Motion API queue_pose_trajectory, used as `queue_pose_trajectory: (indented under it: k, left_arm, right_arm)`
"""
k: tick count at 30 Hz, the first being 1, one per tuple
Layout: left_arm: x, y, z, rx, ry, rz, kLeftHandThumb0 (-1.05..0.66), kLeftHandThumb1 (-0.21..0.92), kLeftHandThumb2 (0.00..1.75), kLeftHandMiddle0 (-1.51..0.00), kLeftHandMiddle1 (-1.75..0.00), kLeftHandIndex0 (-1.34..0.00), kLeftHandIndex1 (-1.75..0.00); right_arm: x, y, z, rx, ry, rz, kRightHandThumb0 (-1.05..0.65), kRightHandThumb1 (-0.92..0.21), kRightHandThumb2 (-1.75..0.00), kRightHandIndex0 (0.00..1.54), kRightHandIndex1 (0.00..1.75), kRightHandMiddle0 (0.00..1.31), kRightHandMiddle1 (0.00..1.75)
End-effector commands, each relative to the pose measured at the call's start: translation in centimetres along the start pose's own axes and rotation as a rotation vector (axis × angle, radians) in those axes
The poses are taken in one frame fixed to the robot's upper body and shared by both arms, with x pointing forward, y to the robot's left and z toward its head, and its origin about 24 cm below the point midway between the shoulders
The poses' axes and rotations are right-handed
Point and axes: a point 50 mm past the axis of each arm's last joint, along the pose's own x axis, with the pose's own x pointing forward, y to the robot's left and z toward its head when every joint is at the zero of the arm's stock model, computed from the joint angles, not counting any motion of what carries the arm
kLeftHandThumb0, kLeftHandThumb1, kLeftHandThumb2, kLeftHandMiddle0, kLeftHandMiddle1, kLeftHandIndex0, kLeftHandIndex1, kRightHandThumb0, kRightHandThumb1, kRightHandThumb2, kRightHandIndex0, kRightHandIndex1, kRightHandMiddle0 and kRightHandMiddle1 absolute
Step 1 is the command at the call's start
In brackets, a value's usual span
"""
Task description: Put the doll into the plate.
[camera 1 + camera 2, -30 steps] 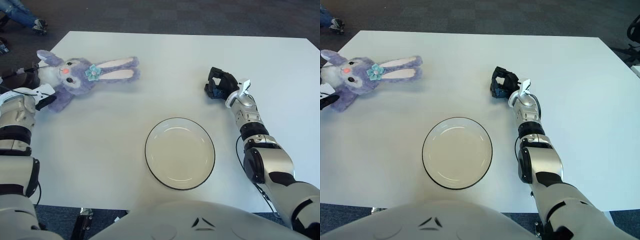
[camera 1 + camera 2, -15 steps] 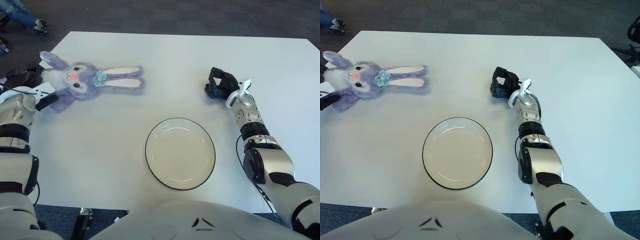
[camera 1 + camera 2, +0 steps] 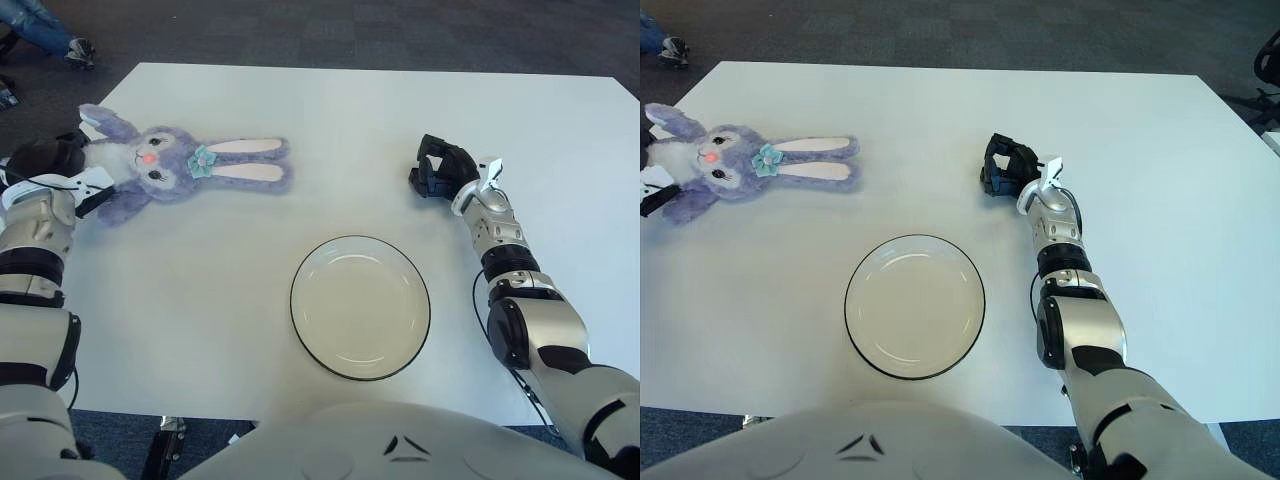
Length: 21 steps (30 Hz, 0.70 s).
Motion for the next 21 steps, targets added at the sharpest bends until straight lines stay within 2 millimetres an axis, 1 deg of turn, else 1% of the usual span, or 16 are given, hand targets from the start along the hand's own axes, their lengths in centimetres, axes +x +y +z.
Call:
queue_pose_trajectory:
  k: [1,18,21]
  left_arm:
    - [-0.5,-1.8,-0.1,-0.001,0.014,-0.066,0.55,0.14,1.53,-0.75,-1.75,-0.93,-1.75]
    - [-0.4,-1.9,0.8,-0.046,0.036,-0.056,0.56,0.11,1.57,-0.78,-1.75,-1.04,-1.75]
    - [-1.4,-1.4,2.5,-0.068,-0.016,-0.011,0.57,0.09,1.59,-0.79,-1.75,-1.06,-1.75]
  right_arm:
    - [-0.7,-0.4,-1.5,0.032,0.057,-0.014,-0.56,-0.13,-1.54,1.3,1.75,0.77,1.75]
    - [-0.7,-0.4,-1.4,0.034,0.056,-0.001,-0.56,-0.14,-1.54,1.29,1.75,0.76,1.75]
    - [-0.7,-0.4,-1.4,0.025,0.063,-0.001,-0.55,-0.14,-1.54,1.29,1.75,0.76,1.75]
